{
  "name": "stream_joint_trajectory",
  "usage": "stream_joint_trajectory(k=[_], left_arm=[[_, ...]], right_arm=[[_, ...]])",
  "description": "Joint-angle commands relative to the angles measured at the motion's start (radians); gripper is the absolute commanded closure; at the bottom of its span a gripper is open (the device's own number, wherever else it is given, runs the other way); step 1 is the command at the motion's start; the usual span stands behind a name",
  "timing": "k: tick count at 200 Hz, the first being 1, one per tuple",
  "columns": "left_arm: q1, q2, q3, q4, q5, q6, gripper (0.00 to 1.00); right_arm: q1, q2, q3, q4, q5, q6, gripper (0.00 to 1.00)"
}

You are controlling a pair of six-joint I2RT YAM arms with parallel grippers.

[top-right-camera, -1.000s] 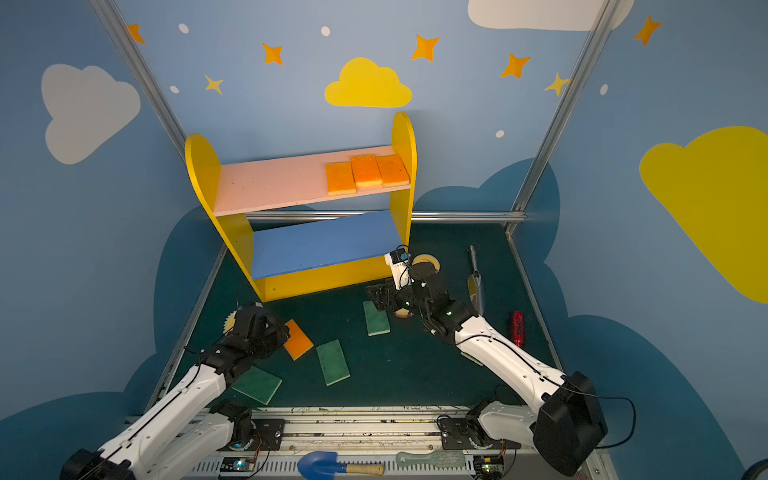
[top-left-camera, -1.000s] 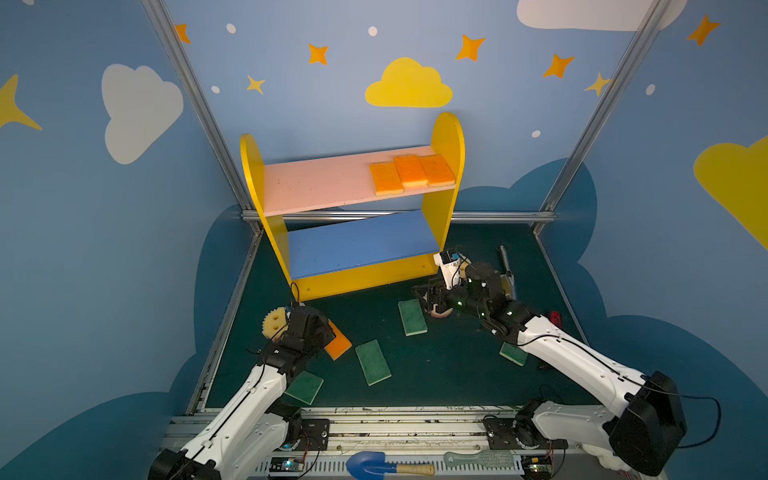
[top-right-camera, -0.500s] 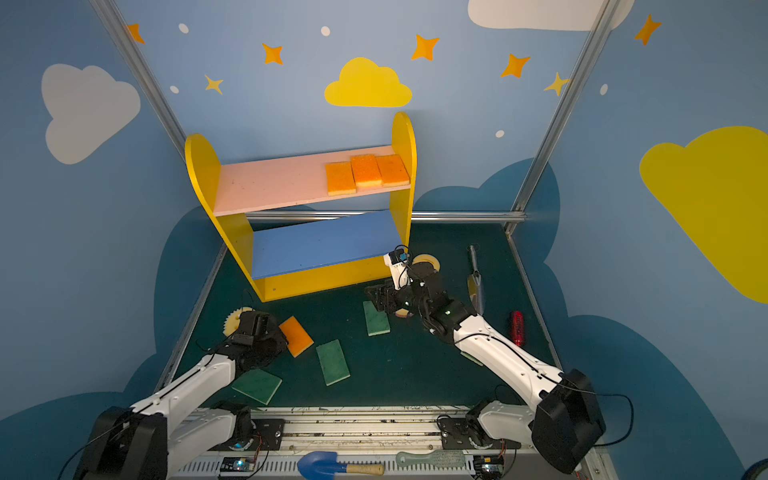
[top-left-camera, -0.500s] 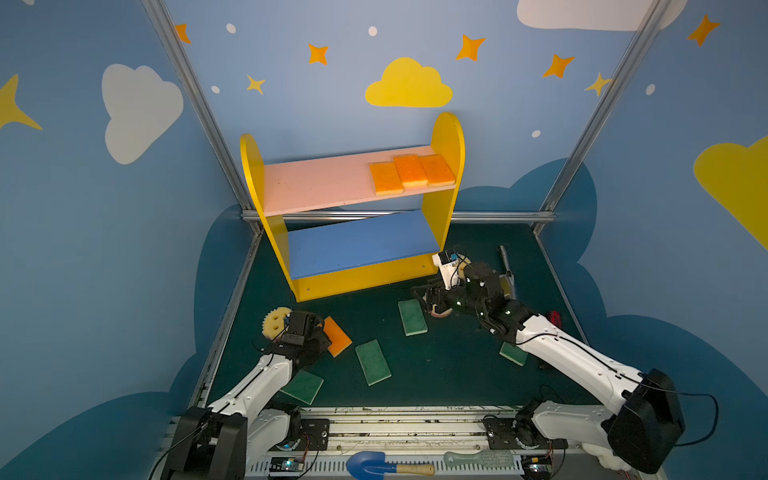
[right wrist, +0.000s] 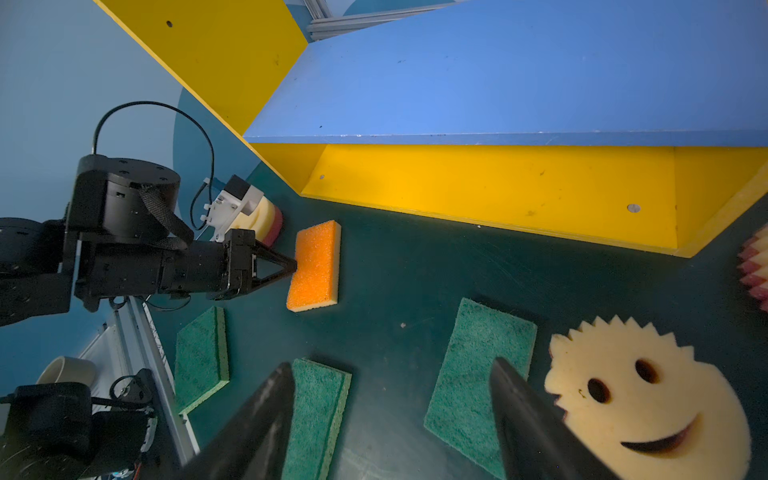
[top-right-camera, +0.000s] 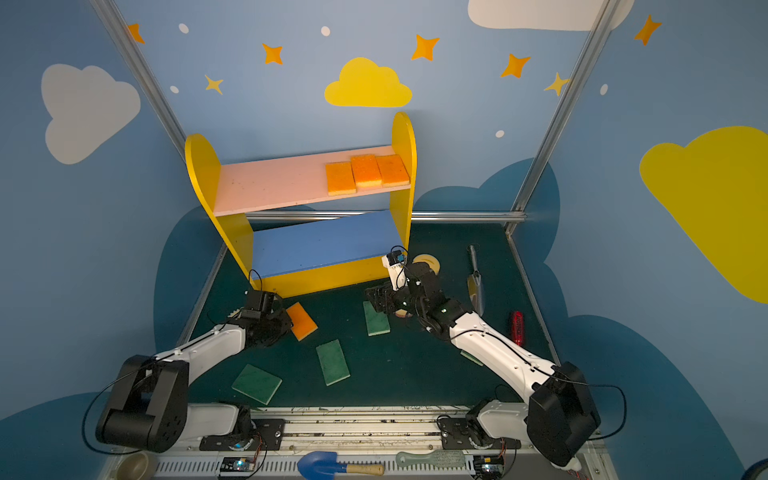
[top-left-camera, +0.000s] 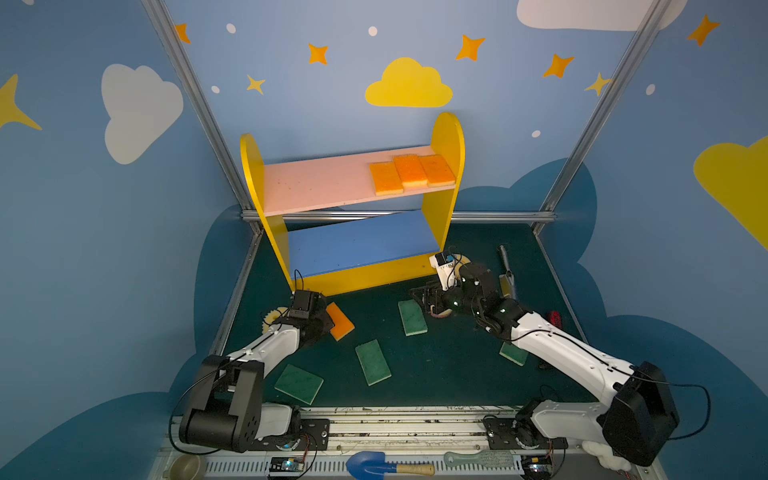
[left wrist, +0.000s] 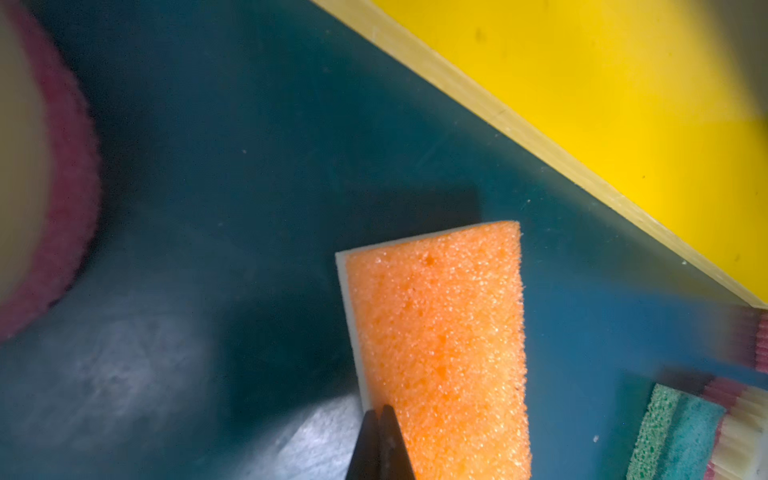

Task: Place and organize the cleaning sponges onto the shelf
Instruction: 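Lower the left gripper over the orange sponge and close on its end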

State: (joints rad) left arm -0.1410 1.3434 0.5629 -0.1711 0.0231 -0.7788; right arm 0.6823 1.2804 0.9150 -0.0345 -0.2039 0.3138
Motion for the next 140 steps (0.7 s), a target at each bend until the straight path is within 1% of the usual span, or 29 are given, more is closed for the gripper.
stream_joint_trajectory(k=[1, 6, 12, 24, 30, 35, 40, 60, 107, 140], left_arm=[[-0.046, -0.040, 0.015, -0.021, -0.002, 0.047, 0.96], [-0.067, -0.056, 0.021, -0.035, -0.019, 0.055, 0.93], [-0.092, -0.072, 0.032, -0.053, -0.039, 0.068, 0.87], [-0.150, -0.102, 0.058, -0.098, -0.092, 0.098, 0.61], [-0.178, -0.112, 0.073, -0.119, -0.118, 0.115, 0.51], [-0.200, -0.120, 0.086, -0.135, -0.135, 0.131, 0.45], [-0.220, -0.126, 0.099, -0.152, -0.156, 0.147, 0.43], [-0.277, -0.112, 0.144, -0.214, -0.203, 0.202, 0.41], [-0.319, 0.014, 0.234, -0.342, -0.200, 0.306, 0.45], [-0.373, 0.093, 0.276, -0.372, -0.254, 0.359, 0.46]], right_arm=[[-0.003, 0.004, -0.007, 0.012, -0.008, -0.009, 0.27], [-0.005, 0.004, -0.006, 0.012, -0.009, -0.007, 0.27], [-0.004, 0.004, -0.007, 0.013, -0.011, -0.008, 0.27], [-0.004, 0.005, -0.006, 0.014, -0.015, -0.006, 0.27], [-0.004, 0.006, -0.006, 0.013, -0.017, -0.005, 0.27], [-0.005, 0.006, -0.005, 0.012, -0.018, -0.004, 0.27], [-0.004, 0.006, -0.004, 0.010, -0.020, -0.004, 0.27], [-0.004, -0.001, 0.001, -0.006, -0.024, -0.005, 0.27], [-0.004, -0.029, -0.011, -0.012, -0.023, -0.005, 0.27], [-0.004, -0.042, -0.017, -0.012, -0.026, -0.008, 0.27]])
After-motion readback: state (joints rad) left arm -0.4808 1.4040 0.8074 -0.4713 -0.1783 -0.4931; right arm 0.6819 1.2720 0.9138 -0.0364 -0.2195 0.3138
